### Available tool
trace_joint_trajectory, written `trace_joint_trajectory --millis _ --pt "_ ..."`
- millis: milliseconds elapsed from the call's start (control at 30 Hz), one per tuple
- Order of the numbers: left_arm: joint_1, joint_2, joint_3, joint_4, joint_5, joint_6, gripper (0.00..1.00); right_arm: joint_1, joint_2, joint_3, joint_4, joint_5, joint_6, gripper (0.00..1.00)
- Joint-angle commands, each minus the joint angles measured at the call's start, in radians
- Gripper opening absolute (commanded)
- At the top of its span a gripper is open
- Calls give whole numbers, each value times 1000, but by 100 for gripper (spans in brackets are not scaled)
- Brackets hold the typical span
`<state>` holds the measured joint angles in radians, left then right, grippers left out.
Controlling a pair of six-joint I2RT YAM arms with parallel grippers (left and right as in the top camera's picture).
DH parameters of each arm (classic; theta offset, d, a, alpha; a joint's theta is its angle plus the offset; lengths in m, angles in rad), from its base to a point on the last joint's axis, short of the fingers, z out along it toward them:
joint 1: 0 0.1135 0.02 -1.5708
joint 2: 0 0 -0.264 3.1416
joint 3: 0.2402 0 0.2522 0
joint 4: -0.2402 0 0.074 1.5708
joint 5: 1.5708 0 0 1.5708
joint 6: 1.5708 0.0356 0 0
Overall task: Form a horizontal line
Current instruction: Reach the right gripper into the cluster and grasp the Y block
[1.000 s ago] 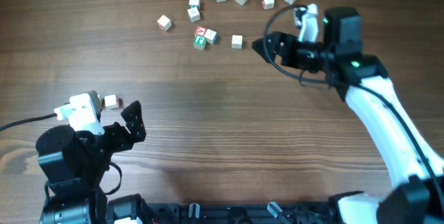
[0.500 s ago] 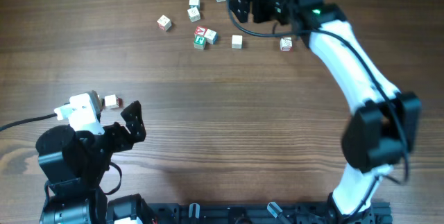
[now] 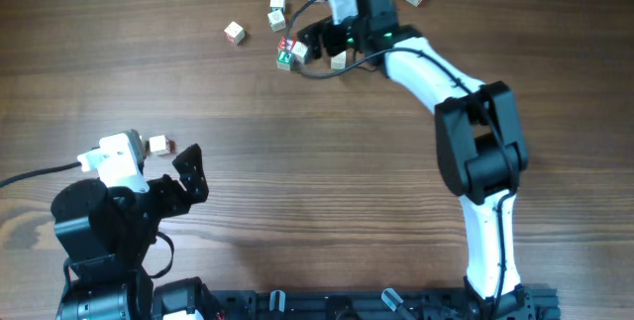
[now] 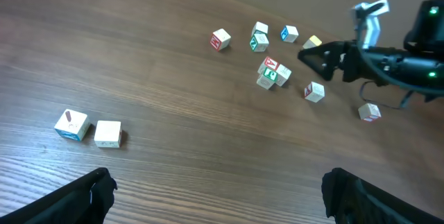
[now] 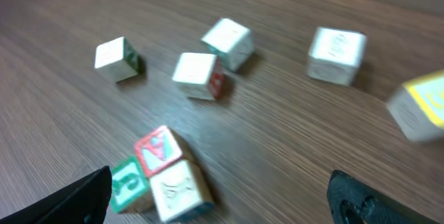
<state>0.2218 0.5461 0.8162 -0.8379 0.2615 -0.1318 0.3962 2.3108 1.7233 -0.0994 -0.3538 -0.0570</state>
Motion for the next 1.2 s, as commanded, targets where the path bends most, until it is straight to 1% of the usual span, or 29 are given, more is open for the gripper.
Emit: trace_joint_trajectory --millis 0,100,200,267,333,467,667,767,933,1100,1167 --pt "-2 -1 2 2 18 20 100 39 36 17 -27 108 -169 99" --pt "-2 -1 2 2 18 20 100 33 40 17 -53 110 -259 92" --pt "-2 -1 2 2 18 20 100 28 42 17 -74 109 -422 86" --pt "-2 -1 2 2 18 20 100 28 42 17 -86 109 -525 84" --pt "-2 -1 2 2 18 20 100 28 42 17 -101 109 -600 85" --pt "-2 -1 2 2 18 20 100 32 42 17 -133 90 -598 93" --pt "-2 -1 2 2 18 20 100 35 55 17 -140 57 -597 96" --pt "-2 -1 2 2 18 20 100 36 67 16 -132 31 -595 95" --pt "-2 -1 2 2 18 20 100 43 106 17 -63 31 -594 95" --pt "-2 -1 2 2 18 20 100 58 136 17 3 31 -594 93" --pt "-2 -1 2 2 18 20 100 58 139 17 9 31 -594 90"
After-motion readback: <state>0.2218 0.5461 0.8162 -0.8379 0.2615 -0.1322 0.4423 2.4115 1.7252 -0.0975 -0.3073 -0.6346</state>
